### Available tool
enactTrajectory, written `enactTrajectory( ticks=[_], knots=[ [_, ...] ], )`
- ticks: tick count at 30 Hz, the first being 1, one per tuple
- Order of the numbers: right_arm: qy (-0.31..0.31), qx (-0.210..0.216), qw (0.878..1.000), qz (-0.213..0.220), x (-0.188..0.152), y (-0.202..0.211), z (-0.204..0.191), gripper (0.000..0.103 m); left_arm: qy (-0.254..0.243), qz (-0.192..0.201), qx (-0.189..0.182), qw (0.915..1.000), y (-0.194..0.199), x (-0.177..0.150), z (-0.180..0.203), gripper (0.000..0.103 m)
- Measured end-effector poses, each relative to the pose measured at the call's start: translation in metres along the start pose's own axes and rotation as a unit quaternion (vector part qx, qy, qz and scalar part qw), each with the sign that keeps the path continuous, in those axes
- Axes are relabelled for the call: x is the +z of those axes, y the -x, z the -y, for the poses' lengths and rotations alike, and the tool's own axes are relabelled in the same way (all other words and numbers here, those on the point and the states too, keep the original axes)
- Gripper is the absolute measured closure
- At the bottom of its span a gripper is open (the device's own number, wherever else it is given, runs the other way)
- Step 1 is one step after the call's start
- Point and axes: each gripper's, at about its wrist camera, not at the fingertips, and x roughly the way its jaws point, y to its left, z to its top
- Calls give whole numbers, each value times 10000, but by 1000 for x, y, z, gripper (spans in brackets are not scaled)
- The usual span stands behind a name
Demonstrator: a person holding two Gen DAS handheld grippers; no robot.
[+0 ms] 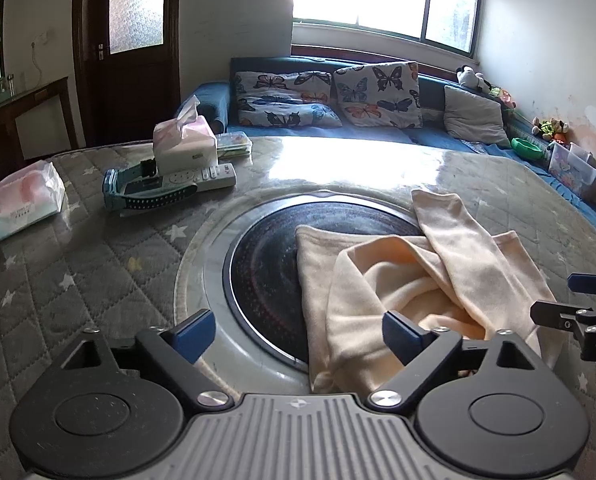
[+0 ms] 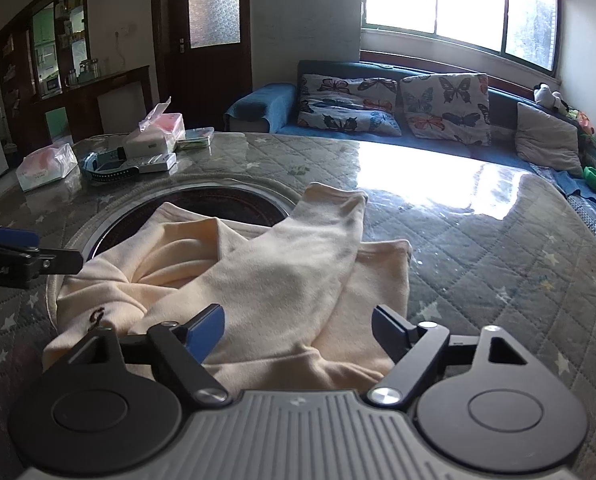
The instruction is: Fold clothes
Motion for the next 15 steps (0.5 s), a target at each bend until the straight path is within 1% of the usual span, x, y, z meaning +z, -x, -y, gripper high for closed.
enactTrajectory(
  ticks=[6, 10, 12, 15],
  knots=[
    [60, 113, 9999, -42, 17, -13, -1, 32, -101, 23, 59, 9999, -13, 19, 2, 17],
    [100, 188, 9997, -87, 34, -28, 1, 35, -323, -20, 63, 9995, -26, 30, 10, 17],
    [64, 230, 9996, -136, 42, -38, 2, 39, -437, -50, 51, 9990, -34, 35, 14, 17],
    [70, 267, 9994, -216, 52, -54, 3, 42, -648, -54, 5, 9979, -47, 41, 20, 21]
  ],
)
